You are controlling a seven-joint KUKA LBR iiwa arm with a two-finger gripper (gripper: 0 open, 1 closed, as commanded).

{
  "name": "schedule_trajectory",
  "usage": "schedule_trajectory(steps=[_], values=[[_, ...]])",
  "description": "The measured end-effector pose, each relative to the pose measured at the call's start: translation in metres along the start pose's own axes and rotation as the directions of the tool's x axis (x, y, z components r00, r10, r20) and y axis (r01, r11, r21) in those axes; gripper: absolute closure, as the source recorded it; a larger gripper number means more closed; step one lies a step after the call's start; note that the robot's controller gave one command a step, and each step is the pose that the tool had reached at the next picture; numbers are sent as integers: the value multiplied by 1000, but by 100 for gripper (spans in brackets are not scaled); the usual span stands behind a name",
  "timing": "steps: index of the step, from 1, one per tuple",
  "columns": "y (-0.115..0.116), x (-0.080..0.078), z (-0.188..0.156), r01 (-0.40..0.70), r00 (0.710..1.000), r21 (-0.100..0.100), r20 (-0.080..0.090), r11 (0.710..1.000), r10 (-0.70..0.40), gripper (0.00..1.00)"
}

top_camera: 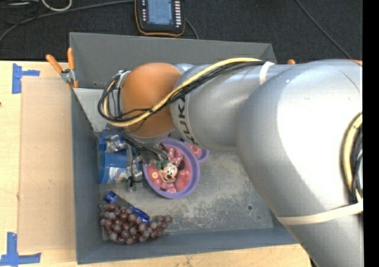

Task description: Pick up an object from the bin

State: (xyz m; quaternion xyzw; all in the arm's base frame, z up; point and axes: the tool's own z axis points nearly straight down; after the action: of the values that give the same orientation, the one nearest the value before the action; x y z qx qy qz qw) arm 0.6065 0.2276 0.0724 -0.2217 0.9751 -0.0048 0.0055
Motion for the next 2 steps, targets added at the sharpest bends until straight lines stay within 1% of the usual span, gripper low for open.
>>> schedule_trajectory(steps=[1, 2], values=[[7, 0, -1, 226, 974, 1, 2, 974, -226, 100], [6, 0, -1, 223, 975, 0, 1, 975, -223, 100]])
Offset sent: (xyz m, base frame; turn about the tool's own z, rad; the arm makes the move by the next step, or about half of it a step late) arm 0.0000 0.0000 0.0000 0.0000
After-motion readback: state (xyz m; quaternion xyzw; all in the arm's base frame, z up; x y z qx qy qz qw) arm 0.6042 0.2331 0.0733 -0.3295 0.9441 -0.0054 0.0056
